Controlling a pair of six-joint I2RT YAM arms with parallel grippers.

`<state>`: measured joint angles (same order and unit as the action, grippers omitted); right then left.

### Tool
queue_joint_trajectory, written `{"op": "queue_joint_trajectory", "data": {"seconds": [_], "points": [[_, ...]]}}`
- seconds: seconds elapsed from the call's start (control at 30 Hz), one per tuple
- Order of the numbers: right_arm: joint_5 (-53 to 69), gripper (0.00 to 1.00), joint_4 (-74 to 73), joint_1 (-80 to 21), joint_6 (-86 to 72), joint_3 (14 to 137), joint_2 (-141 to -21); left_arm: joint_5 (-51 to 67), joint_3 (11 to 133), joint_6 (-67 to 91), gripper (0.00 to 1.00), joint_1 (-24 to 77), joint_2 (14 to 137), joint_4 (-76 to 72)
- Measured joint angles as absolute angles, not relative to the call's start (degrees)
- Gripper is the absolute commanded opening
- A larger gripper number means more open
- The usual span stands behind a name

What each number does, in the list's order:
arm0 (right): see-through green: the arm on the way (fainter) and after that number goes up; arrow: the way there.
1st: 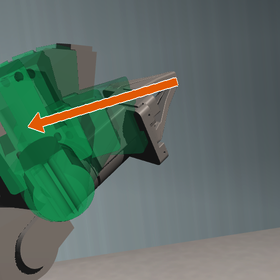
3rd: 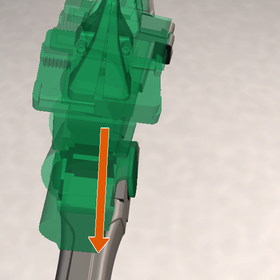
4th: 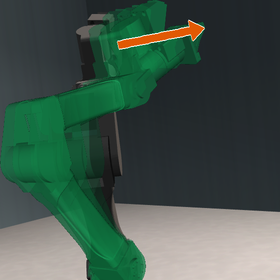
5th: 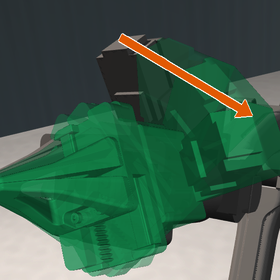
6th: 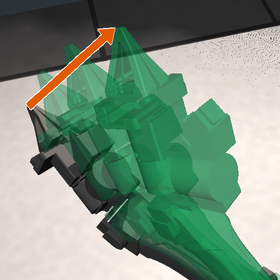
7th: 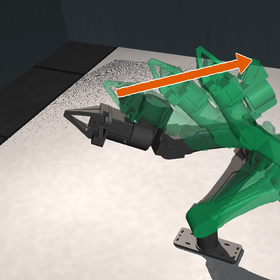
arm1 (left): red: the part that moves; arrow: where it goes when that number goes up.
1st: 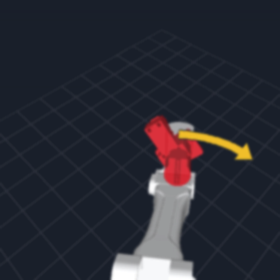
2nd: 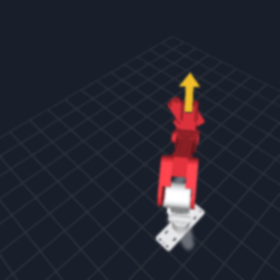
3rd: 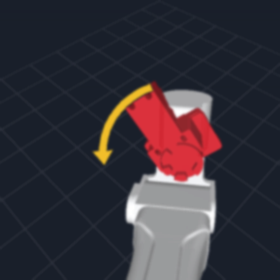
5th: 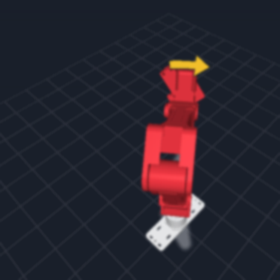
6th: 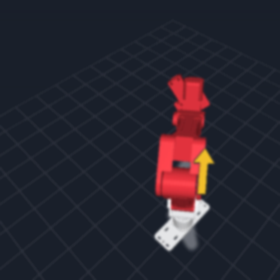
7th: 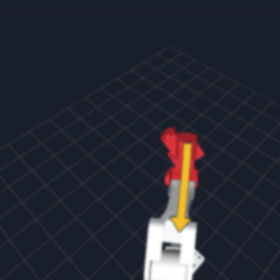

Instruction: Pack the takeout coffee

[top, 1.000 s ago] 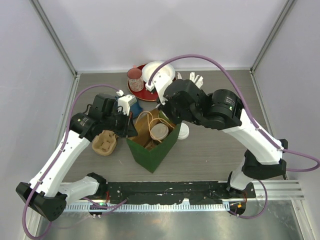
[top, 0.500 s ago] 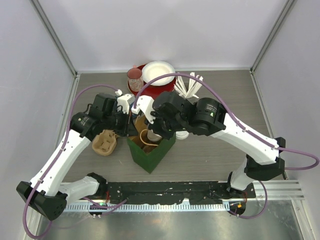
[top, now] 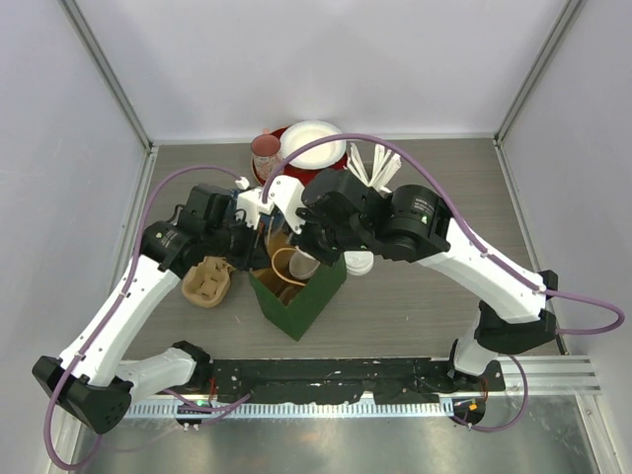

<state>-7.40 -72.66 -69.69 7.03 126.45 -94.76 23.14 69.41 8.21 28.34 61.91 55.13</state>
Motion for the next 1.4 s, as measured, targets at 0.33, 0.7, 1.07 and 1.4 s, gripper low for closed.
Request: {"op": "queue_joint_trajectory", "data": {"seconds": [0.33,0.7,1.07,1.4], "points": [[-11.0,0.01,-75.92,-69.69,6.33,127.79,-94.76,23.18,70.3,4.99,0.0,28.88,62.63,56.05],[-18.28,0.01,-77.52,-69.69,6.15,132.25,-94.76,23.22,70.83,3.73,0.0,29.02,62.85,56.51],[-12.16,0.01,-75.96,-69.67,6.07,126.41,-94.91,23.42,71.18,5.56,0.0,29.15,62.89,56.38],[-1.13,0.01,-72.14,-69.69,5.8,120.6,-97.19,24.27,71.22,10.57,0.0,29.15,63.26,56.05]]}}
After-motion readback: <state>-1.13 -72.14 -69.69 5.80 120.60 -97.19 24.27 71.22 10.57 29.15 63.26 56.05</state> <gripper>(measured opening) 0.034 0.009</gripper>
